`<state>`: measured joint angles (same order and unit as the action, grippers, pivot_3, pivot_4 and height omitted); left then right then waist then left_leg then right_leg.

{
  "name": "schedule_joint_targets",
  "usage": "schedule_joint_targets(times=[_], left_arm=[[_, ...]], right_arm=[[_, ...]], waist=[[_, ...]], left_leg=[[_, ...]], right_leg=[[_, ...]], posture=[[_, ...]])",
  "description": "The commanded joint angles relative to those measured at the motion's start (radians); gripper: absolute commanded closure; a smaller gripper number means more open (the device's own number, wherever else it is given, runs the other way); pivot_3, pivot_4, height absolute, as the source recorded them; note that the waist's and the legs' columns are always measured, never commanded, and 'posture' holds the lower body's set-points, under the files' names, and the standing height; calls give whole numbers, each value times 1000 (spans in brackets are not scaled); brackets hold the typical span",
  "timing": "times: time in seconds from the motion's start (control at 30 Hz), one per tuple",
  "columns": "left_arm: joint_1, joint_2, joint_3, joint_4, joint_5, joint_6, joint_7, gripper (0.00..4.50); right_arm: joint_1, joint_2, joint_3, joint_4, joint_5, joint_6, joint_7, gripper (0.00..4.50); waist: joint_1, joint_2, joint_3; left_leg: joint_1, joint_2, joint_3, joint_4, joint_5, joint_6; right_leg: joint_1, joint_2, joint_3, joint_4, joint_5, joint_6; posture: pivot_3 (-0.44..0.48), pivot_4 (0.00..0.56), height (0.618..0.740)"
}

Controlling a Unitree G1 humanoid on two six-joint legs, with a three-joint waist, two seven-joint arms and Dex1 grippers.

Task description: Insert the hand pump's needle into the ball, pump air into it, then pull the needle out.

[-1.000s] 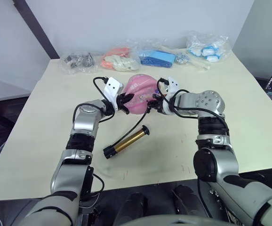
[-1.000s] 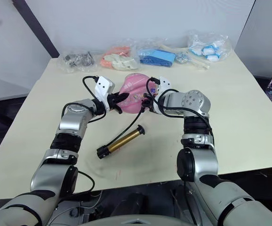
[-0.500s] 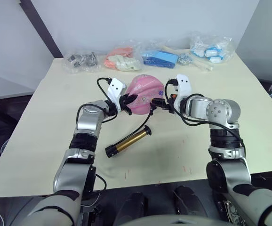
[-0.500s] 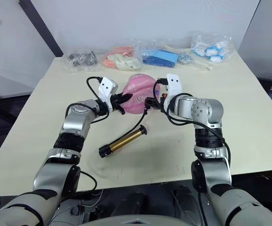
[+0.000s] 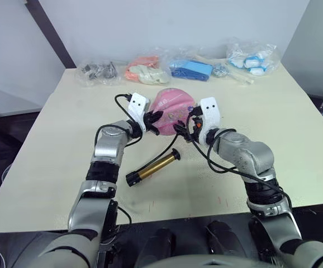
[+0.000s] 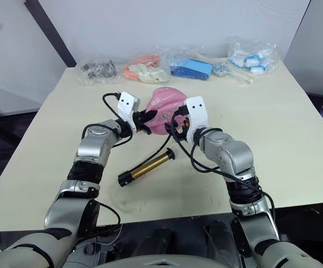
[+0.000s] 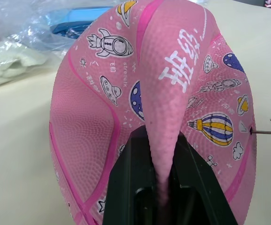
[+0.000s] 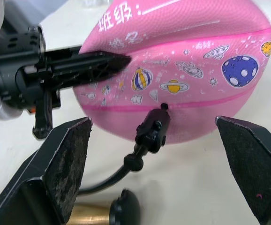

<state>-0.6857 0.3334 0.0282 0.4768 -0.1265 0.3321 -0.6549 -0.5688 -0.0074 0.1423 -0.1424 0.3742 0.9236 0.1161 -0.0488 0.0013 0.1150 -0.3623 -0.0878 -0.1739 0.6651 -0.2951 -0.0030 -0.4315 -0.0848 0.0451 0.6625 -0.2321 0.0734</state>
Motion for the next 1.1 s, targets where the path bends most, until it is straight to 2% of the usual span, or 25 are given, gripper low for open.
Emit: schedule_joint_targets(times=[0.03,0.6,0.7,0.77,0.8,0.87,0.9,1.1], left_arm=[[54,-7,-27,30,10,79,14,4500],[62,-2,-37,18,5,85,17,4500],[62,-1,-38,19,5,82,17,4500],[62,-2,-38,20,5,81,15,4500],[62,-2,-39,21,5,80,14,4500],[62,-2,-39,22,5,80,13,4500],[62,-2,-40,23,6,79,14,4500],[66,-3,-42,18,6,79,14,4500]], right_arm=[[8,22,2,3,-33,-92,-1,93],[25,106,-41,95,-45,-145,8,93],[23,112,-51,100,-45,-143,9,907],[22,115,-55,102,-47,-149,12,2084],[22,115,-56,103,-47,-148,12,2533],[21,117,-59,104,-48,-147,13,3800],[21,120,-62,104,-46,-143,13,4092],[24,125,-70,104,-40,-119,10,4172]], waist=[[2,0,0],[3,0,0],[3,0,0],[3,0,0],[3,0,0],[3,0,0],[2,0,0],[2,0,0]], left_leg=[[0,0,0,0,0,0],[0,1,0,0,0,0],[0,1,1,0,0,0],[0,1,0,-1,0,0],[0,1,0,-1,0,0],[1,1,1,-1,0,0],[0,1,0,-1,0,0],[1,1,1,-1,0,0]], right_leg=[[0,0,0,0,0,0],[0,1,0,0,0,0],[0,1,0,0,0,0],[0,1,0,0,0,0],[0,1,0,0,0,0],[0,1,0,0,0,0],[0,1,0,0,0,0],[0,1,1,0,0,0]], posture=[[0,150,740],[0,150,740],[0,150,740],[0,150,740],[0,150,740],[0,150,740],[0,150,740],[0,150,740]])
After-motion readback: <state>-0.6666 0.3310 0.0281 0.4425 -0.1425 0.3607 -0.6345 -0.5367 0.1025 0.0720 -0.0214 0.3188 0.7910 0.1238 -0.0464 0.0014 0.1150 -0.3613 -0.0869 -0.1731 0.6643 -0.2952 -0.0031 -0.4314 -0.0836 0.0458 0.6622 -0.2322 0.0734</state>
